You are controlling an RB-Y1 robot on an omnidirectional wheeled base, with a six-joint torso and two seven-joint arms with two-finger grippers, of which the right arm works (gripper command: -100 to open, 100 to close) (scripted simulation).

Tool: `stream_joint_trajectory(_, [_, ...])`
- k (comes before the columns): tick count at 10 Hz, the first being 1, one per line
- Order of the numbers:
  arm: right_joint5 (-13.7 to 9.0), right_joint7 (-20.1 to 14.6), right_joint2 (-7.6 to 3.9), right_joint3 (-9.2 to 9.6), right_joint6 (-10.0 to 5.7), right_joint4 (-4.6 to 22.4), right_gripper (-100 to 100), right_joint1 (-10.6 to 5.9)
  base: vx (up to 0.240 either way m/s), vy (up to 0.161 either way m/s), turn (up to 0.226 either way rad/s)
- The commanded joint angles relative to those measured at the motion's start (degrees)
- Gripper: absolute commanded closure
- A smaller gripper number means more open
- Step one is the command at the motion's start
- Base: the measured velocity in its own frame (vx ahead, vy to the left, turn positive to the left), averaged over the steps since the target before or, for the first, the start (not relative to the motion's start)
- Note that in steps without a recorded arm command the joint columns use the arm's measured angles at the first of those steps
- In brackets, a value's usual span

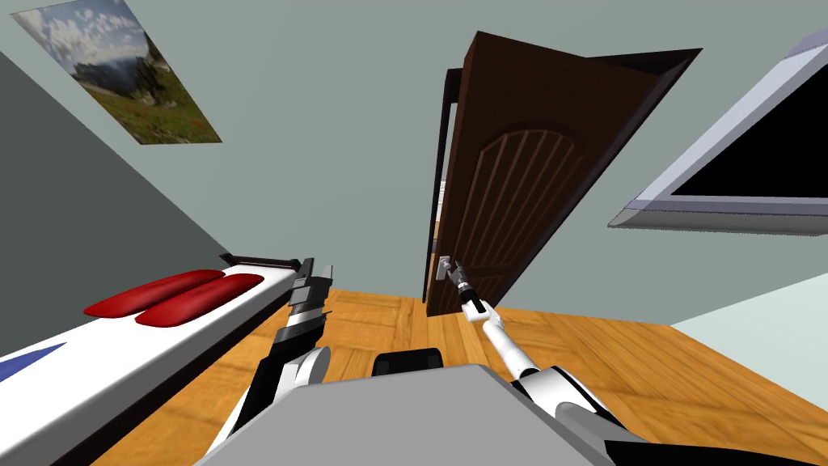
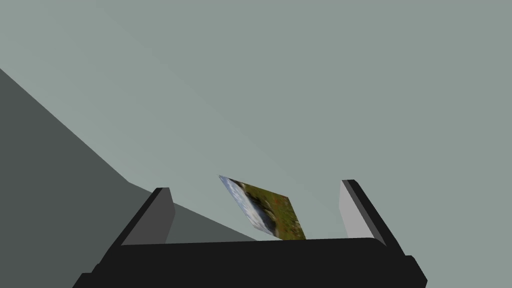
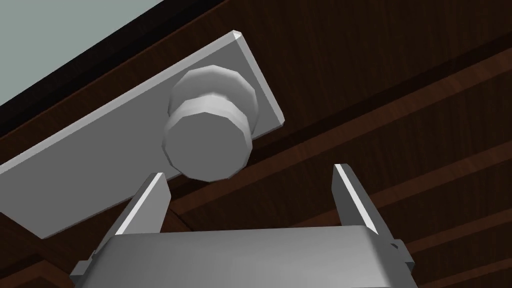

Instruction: Pull the door open

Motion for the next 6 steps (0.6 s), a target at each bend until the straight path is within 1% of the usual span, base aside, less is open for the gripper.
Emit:
stream_joint_trajectory(1, [-1.97,-2.86,1.32,0.28,0.75,-0.1,-100,-0.48,-0.107,-0.067,0.027])
stream_joint_trajectory(2, [-1.97,-3.27,1.32,0.28,0.75,-0.1,-100,-0.48,-0.058,-0.044,0.014])
stream_joint_trajectory(4, [-4.58,-6.85,2.81,0.67,1.68,-0.31,-100,-1.13,-0.06,-0.039,0.023])
stream_joint_trajectory(5, [-4.58,-7.4,2.81,0.67,1.68,-0.31,-100,-1.13,-0.05,-0.035,0.014])
stream_joint_trajectory(6, [-5.93,-9.54,3.57,0.87,2.15,-0.42,-100,-1.46,-0.047,-0.032,0.015])
